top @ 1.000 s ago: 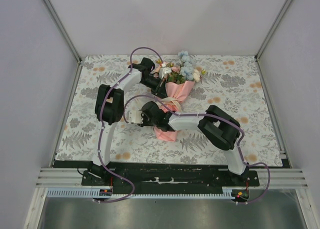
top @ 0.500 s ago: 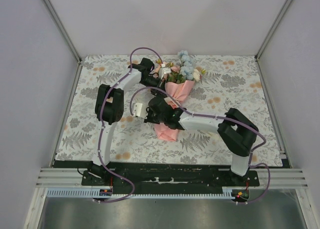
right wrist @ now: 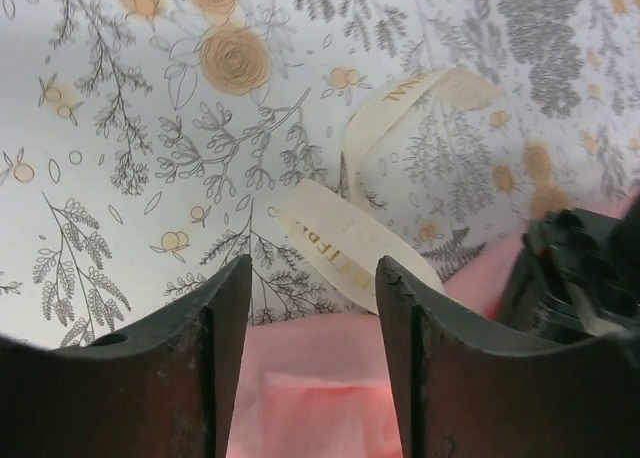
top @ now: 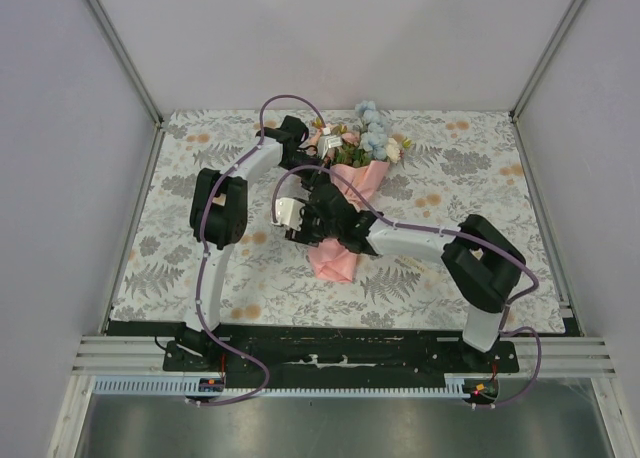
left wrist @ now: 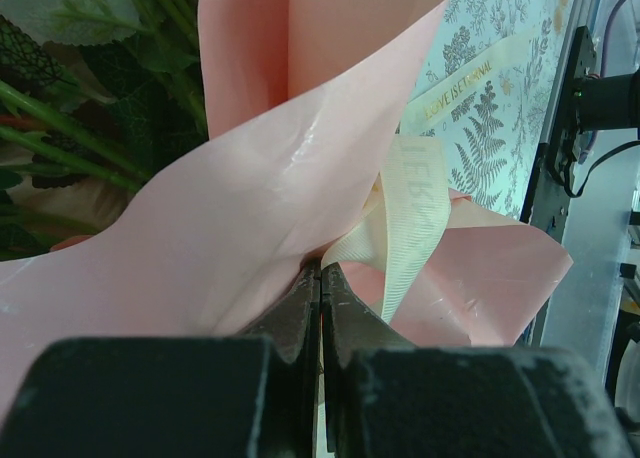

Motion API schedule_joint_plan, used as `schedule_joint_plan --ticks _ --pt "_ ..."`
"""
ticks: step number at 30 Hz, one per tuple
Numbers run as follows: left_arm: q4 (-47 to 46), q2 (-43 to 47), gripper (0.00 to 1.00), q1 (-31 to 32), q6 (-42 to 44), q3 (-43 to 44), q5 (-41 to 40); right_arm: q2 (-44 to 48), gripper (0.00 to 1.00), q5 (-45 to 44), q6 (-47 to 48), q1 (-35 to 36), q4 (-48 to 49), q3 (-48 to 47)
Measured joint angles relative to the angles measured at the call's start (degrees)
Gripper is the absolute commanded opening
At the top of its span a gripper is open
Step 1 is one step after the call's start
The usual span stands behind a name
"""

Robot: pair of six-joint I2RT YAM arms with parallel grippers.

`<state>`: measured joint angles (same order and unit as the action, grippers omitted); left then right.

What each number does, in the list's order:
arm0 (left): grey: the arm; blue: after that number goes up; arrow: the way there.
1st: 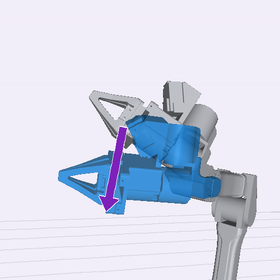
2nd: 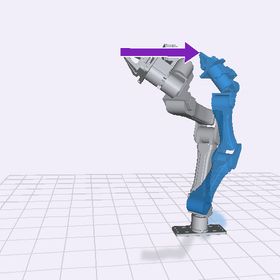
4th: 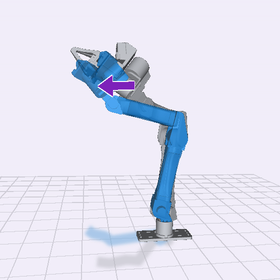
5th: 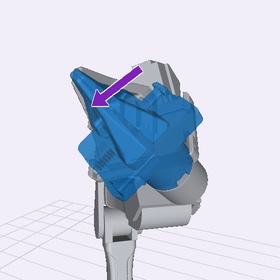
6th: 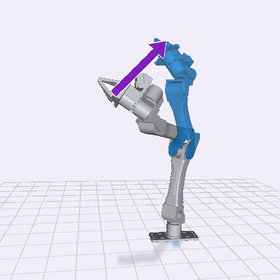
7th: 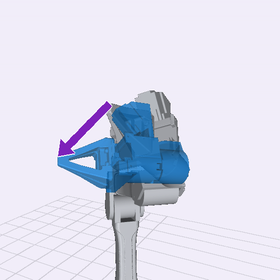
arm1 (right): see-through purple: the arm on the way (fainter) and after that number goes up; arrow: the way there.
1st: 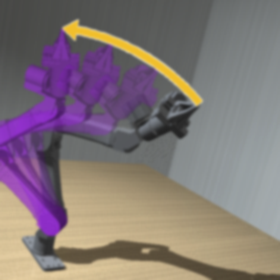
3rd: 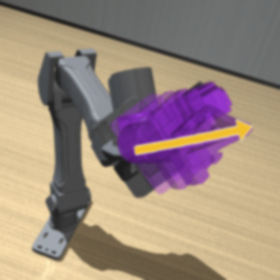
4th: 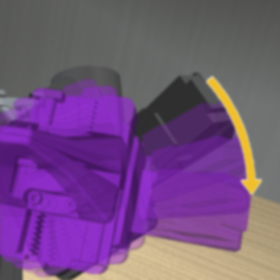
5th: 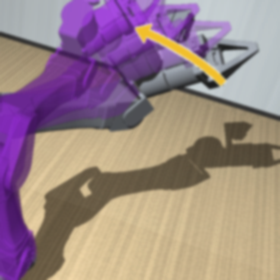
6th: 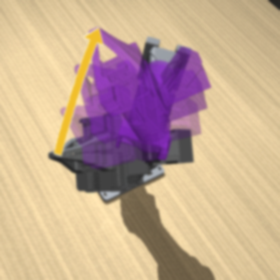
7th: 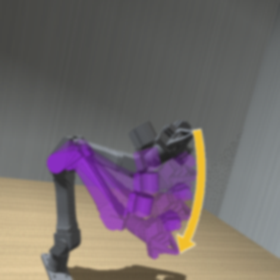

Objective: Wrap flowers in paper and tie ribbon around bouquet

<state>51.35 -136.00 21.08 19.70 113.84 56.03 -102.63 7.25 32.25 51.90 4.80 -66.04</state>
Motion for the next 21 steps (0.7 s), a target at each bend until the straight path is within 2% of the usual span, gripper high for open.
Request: schedule_joint_plan --ticks 9,13,18,21 --pt "0.0 -0.02 0.02 0.0 0.04 0.0 0.0 -10.4 0.66 0.37 6.08 0.11 0.9 -2.47" --pt "0.02 -0.04 0.02 0.0 0.09 0.0 0.02 -14.23 0.74 -2.14 7.74 0.17 1.79 -5.75" --pt "0.02 -0.04 0.02 0.0 0.37 0.0 0.02 -15.08 0.7 -4.76 9.62 0.24 3.08 -6.71" --pt "0.02 -0.04 0.02 0.0 0.55 0.0 0.04 -14.64 0.75 -5.27 11.19 0.42 7.52 -4.26"
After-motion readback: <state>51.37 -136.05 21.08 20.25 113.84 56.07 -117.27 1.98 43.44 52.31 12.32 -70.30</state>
